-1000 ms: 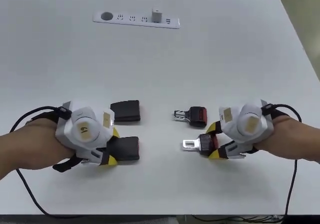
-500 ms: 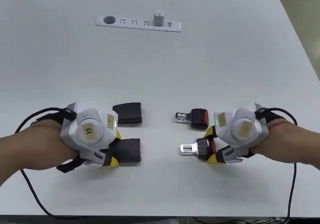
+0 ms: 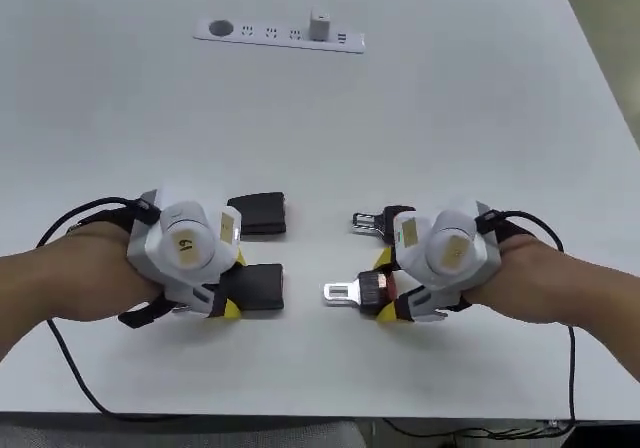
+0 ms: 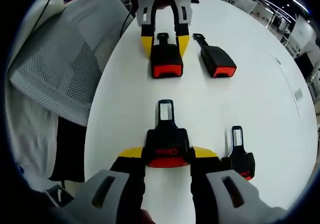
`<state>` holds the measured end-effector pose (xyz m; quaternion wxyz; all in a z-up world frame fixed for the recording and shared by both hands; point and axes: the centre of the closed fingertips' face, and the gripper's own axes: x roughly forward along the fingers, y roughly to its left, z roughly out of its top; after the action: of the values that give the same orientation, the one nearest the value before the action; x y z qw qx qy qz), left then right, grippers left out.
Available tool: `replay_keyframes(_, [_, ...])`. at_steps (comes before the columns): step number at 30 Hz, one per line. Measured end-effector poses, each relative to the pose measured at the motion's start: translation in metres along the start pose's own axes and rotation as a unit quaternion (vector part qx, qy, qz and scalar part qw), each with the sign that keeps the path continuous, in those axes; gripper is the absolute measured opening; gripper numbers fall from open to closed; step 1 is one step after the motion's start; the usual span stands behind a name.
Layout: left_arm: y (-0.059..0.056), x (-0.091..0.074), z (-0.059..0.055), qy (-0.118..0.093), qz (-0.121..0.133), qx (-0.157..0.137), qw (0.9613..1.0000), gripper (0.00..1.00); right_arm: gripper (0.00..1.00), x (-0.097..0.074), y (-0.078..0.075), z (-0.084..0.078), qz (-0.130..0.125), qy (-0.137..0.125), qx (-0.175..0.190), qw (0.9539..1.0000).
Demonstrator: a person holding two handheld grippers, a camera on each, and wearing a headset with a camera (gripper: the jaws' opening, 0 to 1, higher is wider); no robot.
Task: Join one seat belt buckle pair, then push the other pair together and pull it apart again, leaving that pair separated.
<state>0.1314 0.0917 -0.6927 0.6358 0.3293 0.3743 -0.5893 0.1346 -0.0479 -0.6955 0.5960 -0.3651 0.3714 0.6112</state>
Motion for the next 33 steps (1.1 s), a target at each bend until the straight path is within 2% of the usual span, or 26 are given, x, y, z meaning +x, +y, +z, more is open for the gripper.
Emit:
replay_keyframes(6, [0.0,0.001,-0.001,0.0,-0.001,0.004,1.0,0.34,0.33,0.008,-0.001,0.016,-0.006,-0.013,-0.001,0.9999])
replay_keyframes(9, [0.0,0.001,-0.001,-0.004,-0.004,0.016,0.9999,0.34,0.33,0.012,-0.003,0.026,-0.015,-0.022,-0.012,0.9996])
replay_keyframes(13, [-0.001,0.002,0.001,-0.005,-0.005,0.012,0.9999,0.34,0.33,0.016,-0.002,0.033,-0.015,-0.027,-0.005,0.9995])
replay_keyframes(24, [0.0,0.003,0.0,-0.006,-0.007,0.015,0.9998,0.34,0.33,0.019,-0.001,0.039,-0.011,-0.032,0.011,0.9994])
replay_keyframes(26, [0.0,0.004,0.001,-0.009,-0.007,0.015,0.9998,0.34,0.33,0.019,-0.003,0.04,-0.017,-0.034,0.011,0.9992])
replay_keyframes(33, [-0.001,0.003,0.003,-0.006,-0.009,0.019,0.9998,0.34,0.33,0.022,0.002,0.045,-0.01,-0.042,0.008,0.999])
